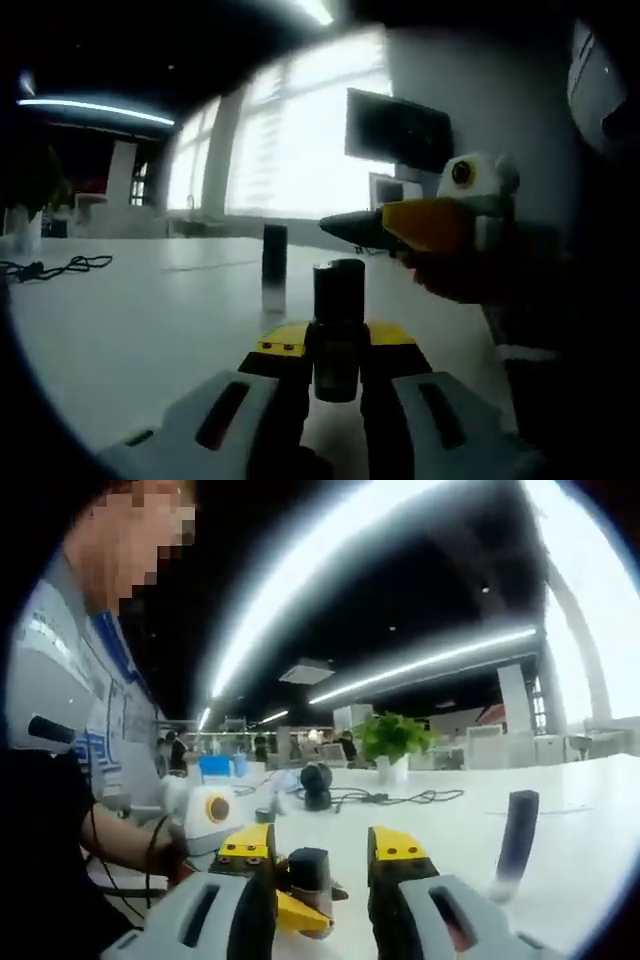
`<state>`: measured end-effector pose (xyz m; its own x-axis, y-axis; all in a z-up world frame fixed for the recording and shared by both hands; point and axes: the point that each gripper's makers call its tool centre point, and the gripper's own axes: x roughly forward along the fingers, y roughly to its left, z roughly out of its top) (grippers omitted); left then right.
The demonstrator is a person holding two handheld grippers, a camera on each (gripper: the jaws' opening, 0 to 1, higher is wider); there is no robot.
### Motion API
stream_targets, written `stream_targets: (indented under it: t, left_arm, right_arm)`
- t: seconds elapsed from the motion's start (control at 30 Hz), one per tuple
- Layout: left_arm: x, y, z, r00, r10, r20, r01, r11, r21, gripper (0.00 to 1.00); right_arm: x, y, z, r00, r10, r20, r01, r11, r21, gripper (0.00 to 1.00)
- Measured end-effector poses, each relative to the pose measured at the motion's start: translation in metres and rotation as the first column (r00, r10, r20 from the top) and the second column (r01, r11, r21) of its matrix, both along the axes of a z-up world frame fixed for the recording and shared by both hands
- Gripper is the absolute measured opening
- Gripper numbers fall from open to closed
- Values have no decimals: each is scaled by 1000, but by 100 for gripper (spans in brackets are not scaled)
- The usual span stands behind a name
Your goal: Pick up cosmetic bottle twist off cap place on table pick up cap screw tight cap place on table
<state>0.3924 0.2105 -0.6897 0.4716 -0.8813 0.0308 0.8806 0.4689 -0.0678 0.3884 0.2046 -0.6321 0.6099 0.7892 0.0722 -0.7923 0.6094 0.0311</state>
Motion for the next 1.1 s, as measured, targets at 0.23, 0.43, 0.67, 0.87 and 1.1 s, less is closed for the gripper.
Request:
stream_targets:
  t: [0.23,0.43,0.67,0.87,1.1]
  left_arm:
    - [-10,-7,-3,998,-52,35,51,998,21,9]
    - [-11,-7,-2,998,-62,32,61,998,11,9]
    - [-13,-8,-2,997,-68,34,67,998,11,9]
    - [-19,-11,-1,994,-100,34,100,995,3,9]
    - [-27,-14,0,990,-134,50,133,991,8,9]
  right_arm:
    - [-8,-4,-8,994,108,17,-107,993,-57,29]
    - [-15,-6,-11,973,229,11,-227,970,-87,29]
    - [-19,-4,-12,943,332,0,-330,938,-109,31]
    - [-29,3,-18,868,495,-44,-496,857,-142,28]
    - [-25,11,-22,817,573,-69,-575,799,-176,27]
